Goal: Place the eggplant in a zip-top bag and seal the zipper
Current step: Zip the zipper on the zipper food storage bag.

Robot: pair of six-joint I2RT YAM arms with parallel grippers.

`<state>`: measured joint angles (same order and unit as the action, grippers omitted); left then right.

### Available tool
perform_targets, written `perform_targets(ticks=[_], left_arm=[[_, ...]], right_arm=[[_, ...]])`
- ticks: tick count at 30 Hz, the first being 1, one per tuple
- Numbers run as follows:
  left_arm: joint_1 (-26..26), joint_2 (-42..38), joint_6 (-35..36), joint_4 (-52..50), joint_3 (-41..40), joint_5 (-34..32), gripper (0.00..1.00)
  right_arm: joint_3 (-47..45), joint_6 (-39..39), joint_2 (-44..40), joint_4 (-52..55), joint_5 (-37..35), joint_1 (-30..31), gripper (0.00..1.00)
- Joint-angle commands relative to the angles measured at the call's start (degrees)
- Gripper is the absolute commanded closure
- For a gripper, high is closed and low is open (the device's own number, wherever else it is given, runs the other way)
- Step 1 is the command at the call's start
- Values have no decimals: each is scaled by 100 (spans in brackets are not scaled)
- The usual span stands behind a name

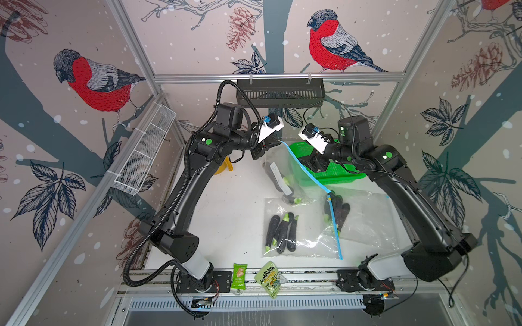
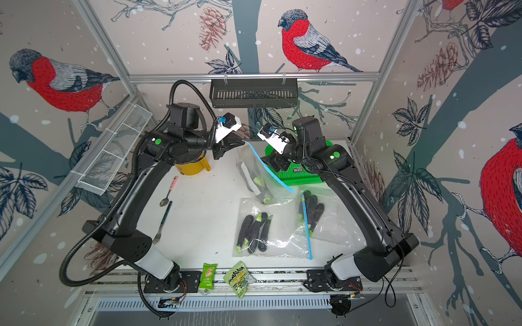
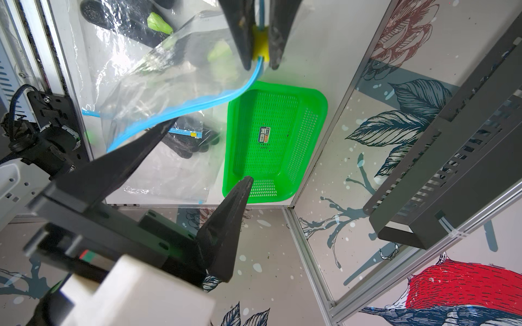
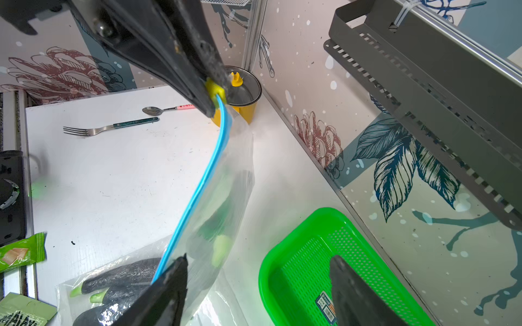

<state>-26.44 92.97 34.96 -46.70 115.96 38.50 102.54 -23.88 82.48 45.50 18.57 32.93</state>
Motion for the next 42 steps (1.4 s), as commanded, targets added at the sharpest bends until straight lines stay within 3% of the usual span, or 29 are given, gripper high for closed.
perform_targets(ticks=[1,7,11,18,24,26,30,31,34,39,42], left_arm=[[-1,36,136,19,58,87,100],[4,51,153,17,58,114,100],[-2,66,181,37,58,79,100],[-2,150,169,-6,170,124,100],[-1,169,171,-22,186,123,100],[1,168,152,5,189,116,100],[5,153,24,107,149,-38,100],[2,145,-7,147,118,-59,96],[3,16,-205,441,-99,-209,62],[52,-627,-1083,1860,-1108,-1063,28],[250,-1188,-1792,2934,-1851,-1586,14]], right_arm=[[9,189,-37,-71,-64,25,22],[-160,585,-383,-670,-752,-10,22],[-39,770,-492,-697,-133,-117,22],[117,691,-41,-171,11,2,24],[46,647,335,41,-40,199,33],[64,648,421,65,-55,230,40],[64,739,427,-72,-81,267,77],[79,767,420,-101,-108,282,83],[110,890,384,-207,-250,343,94],[95,1150,365,-499,-519,495,96],[124,1253,417,-720,-547,628,97]])
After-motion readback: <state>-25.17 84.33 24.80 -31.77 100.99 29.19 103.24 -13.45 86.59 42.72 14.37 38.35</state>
